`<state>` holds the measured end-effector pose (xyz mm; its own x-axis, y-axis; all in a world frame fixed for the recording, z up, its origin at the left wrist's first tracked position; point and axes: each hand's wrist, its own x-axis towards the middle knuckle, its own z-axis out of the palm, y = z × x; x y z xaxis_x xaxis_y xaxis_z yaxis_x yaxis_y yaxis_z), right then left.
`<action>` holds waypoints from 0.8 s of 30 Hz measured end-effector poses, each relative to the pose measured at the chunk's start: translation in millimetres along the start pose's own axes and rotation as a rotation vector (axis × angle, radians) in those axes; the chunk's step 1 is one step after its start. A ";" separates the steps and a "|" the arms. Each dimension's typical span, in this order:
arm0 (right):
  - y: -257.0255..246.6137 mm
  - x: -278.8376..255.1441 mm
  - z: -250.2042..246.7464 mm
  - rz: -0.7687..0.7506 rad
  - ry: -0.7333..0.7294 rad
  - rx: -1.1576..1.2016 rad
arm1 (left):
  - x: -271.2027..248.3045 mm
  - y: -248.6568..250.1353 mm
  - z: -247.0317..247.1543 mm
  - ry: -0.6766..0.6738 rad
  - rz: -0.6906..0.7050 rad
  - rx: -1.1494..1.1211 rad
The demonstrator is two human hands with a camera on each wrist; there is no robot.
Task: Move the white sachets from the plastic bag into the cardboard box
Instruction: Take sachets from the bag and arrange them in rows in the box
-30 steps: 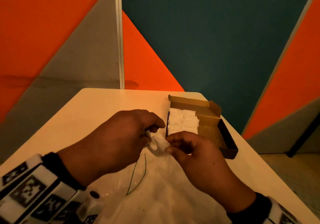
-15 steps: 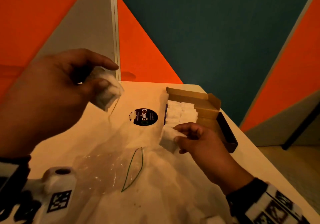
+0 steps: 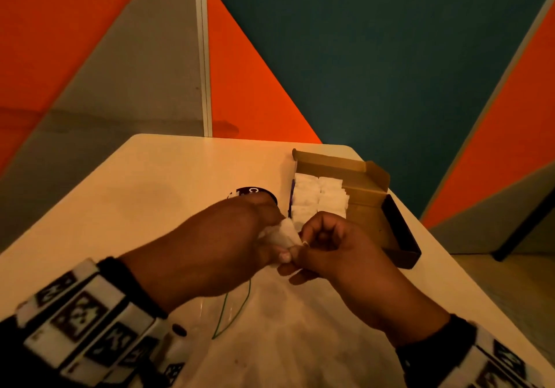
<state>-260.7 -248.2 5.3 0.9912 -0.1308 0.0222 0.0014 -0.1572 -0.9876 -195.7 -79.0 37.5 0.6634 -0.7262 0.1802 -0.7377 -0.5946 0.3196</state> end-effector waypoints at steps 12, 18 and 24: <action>-9.7 -12.5 -26.9 0.005 -0.036 -0.243 | -11.7 -22.7 -35.2 -0.114 -0.149 -0.342; -11.6 -21.4 -6.1 -0.008 0.042 -0.036 | -23.6 -6.6 -8.4 0.137 -0.178 -0.999; -8.2 -32.9 9.0 -0.061 0.071 -0.055 | -23.8 9.8 19.7 0.322 -0.189 -1.289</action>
<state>-292.1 -233.9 11.3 0.9776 -0.1881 0.0949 0.0523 -0.2198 -0.9741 -221.2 -74.3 18.1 0.8726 -0.4504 0.1890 -0.1074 0.2004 0.9738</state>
